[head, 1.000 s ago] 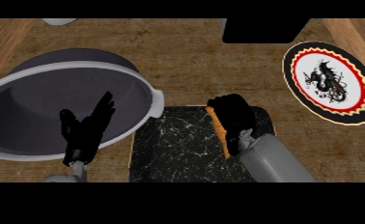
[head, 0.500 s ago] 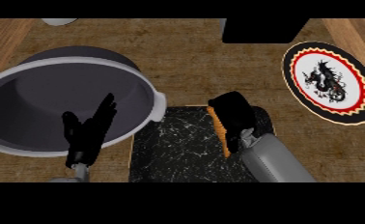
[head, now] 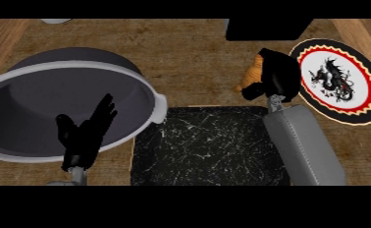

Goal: Pick the croissant from the tray and place it in the plate

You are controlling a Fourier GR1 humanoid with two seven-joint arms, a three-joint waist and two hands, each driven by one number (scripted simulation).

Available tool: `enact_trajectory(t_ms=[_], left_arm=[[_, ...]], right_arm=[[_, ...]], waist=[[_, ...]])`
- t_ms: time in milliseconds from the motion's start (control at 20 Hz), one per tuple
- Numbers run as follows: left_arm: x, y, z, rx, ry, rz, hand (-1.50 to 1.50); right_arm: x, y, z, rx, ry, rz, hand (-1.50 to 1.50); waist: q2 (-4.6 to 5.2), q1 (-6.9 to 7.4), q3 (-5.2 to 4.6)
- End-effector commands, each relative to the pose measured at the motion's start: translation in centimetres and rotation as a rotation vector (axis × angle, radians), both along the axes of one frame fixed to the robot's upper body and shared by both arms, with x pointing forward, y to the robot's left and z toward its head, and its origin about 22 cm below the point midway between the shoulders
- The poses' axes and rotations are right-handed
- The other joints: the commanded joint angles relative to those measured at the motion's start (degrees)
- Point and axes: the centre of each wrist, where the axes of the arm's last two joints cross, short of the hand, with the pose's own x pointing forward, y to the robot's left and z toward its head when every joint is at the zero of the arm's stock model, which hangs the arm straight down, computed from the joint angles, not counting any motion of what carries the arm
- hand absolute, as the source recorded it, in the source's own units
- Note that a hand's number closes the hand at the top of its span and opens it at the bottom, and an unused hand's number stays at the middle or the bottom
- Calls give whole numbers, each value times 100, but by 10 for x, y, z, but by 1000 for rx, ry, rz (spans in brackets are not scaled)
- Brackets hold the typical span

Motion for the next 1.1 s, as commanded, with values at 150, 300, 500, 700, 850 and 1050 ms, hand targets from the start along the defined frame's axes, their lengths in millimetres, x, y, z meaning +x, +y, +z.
enact_trajectory(t_ms=[150, 300, 500, 700, 850, 1050], left_arm=[[0, -4, -1, 4, 9, -36, 0], [4, -12, 4, -1, -10, -72, 0], [7, -17, 2, -5, 2, -84, 0], [7, -23, 4, 2, -9, -103, 0], [3, -20, -2, -6, 8, -98, 0], [8, -17, 2, 13, 16, -80, 0]], right_arm=[[39, -42, 57, 93, -309, -619, 150], [50, -51, 71, 112, -432, -794, 150], [57, -71, 81, 123, -558, -962, 150], [57, -85, 79, 144, -675, -1041, 150], [58, -96, 80, 133, -762, -1076, 150], [54, -118, 58, 54, -780, -1150, 150]], waist=[[156, 353, -46], [181, 522, -39], [203, 529, -33], [184, 541, -15], [184, 603, -16], [132, 459, -10]])
